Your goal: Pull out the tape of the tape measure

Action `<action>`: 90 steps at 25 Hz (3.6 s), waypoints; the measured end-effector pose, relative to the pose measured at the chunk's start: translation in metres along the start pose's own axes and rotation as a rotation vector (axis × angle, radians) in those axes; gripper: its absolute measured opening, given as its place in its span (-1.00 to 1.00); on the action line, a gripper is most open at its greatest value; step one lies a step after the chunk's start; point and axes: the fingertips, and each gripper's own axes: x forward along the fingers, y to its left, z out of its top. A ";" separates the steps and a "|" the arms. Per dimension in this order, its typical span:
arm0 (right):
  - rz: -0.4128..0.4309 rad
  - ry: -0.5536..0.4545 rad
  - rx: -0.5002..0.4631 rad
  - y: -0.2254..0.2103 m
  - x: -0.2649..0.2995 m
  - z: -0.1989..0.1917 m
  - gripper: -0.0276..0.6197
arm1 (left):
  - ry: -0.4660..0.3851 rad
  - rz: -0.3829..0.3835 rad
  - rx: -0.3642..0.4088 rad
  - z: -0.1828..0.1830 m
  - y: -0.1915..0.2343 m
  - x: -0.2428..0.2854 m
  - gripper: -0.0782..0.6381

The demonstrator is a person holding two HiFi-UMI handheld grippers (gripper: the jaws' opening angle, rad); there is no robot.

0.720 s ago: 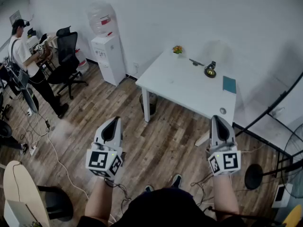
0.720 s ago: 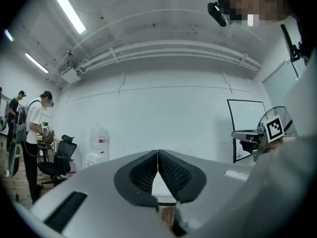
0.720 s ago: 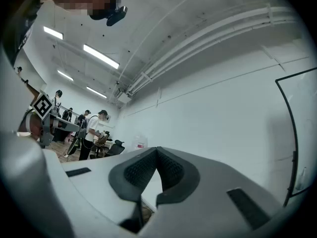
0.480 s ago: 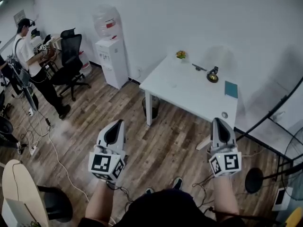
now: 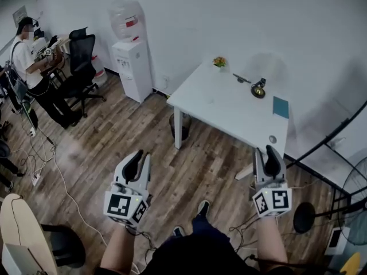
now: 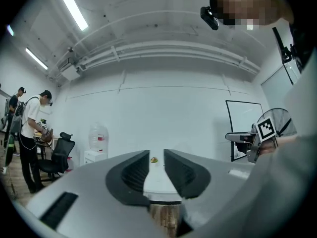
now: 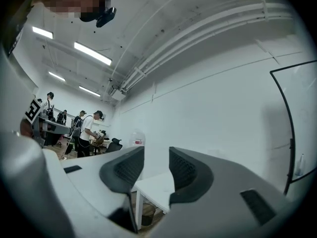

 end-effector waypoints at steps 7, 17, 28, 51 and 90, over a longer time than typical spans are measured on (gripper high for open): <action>0.033 0.040 0.071 -0.028 0.076 -0.039 -0.26 | 0.052 0.025 0.017 -0.015 0.012 0.057 -0.16; 0.137 0.083 0.187 -0.085 0.236 -0.109 -0.34 | 0.136 0.145 0.081 -0.024 0.035 0.188 -0.16; 0.174 0.115 0.246 -0.074 0.327 -0.131 -0.34 | 0.165 0.193 0.074 -0.036 0.098 0.234 -0.18; -0.282 0.291 0.011 -0.054 0.425 -0.135 -0.41 | 0.170 -0.287 -0.152 -0.108 0.278 0.463 -0.21; -0.270 0.723 0.283 -0.135 0.564 -0.415 -0.38 | 0.452 -0.463 0.020 -0.234 0.208 0.726 -0.27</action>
